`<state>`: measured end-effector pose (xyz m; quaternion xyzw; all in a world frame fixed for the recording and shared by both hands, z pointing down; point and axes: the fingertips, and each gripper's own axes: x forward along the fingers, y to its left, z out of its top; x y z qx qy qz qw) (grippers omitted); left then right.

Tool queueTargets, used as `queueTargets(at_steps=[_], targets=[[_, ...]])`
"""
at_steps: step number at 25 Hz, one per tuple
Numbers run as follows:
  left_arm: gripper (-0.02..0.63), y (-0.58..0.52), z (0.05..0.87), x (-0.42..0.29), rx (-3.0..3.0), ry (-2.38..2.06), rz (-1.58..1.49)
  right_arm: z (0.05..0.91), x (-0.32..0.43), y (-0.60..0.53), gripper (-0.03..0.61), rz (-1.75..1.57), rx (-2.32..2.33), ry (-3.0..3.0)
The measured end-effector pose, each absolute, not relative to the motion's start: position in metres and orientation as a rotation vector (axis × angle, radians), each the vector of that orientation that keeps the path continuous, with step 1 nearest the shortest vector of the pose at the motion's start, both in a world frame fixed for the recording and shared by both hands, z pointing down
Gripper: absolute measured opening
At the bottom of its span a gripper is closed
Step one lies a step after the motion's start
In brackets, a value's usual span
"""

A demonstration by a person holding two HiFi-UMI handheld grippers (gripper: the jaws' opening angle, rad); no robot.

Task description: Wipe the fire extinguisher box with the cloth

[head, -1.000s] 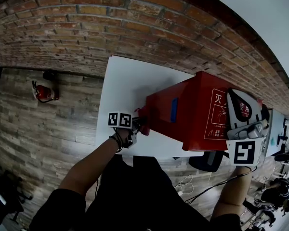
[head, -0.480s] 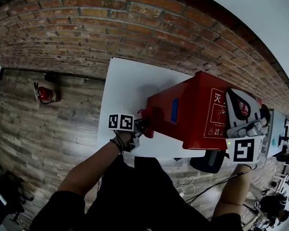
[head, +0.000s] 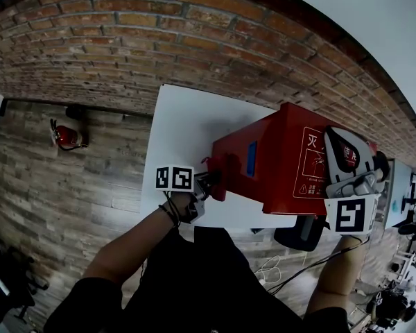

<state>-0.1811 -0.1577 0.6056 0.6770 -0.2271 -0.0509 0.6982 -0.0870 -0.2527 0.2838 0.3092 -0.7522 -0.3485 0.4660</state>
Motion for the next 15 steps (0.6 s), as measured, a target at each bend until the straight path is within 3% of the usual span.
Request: queueTargets(at_steps=[15], targets=[[0.060,-0.160,0.570,-0.179,1.550,-0.502,-0.149,0.284,-0.086,-0.253,0.017,-0.856,0.761,-1.847]])
